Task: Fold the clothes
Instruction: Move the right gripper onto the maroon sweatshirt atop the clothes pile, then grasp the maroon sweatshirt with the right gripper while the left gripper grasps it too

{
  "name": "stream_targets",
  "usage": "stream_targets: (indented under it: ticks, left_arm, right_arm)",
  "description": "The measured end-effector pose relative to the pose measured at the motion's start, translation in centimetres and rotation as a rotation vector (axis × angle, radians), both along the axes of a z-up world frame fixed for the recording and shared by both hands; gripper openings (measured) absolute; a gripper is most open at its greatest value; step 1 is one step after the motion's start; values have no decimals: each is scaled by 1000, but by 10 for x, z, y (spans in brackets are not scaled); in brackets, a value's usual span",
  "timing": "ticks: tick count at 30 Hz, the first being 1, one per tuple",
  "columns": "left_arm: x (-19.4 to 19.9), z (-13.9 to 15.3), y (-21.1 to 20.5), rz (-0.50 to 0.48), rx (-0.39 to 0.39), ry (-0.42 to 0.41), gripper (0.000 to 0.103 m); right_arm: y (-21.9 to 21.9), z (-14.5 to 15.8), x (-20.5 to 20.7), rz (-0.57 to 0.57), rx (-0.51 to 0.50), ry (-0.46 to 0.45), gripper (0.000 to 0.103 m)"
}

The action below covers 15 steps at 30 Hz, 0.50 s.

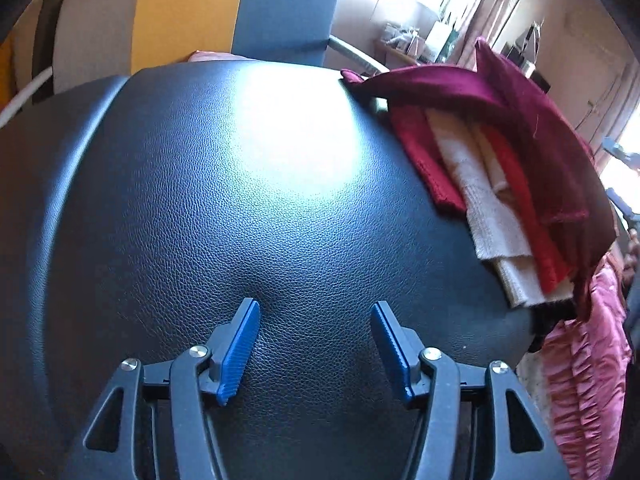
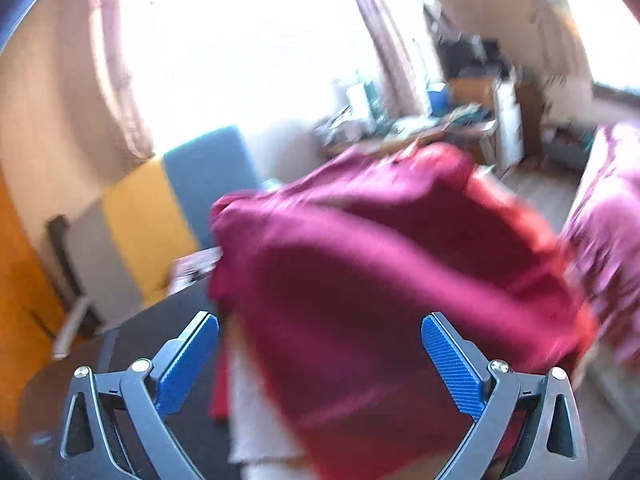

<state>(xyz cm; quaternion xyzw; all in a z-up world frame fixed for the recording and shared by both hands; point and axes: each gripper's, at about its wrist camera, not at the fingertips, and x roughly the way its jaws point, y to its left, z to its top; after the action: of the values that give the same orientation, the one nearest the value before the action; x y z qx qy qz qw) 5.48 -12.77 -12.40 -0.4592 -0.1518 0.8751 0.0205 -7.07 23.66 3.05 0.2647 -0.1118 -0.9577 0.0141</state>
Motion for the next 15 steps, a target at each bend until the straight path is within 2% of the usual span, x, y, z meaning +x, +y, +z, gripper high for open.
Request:
stream_targets:
  ticks: [3, 7, 9, 12, 15]
  left_arm:
    - [-1, 0, -2, -1, 31, 9, 58]
    - [-2, 1, 0, -14, 29, 17, 58]
    - [-4, 1, 3, -18, 21, 18, 58]
    - [-1, 0, 1, -22, 6, 20, 58]
    - [7, -2, -4, -26, -9, 26, 58]
  right_arm:
    - [15, 7, -31, -45, 68, -49, 103]
    - [6, -14, -75, -70, 76, -150, 103]
    - [-4, -22, -83, -38, 45, -172, 103]
    - [-23, -38, -82, -32, 97, -175, 103]
    - [-28, -54, -80, -15, 82, -191, 103]
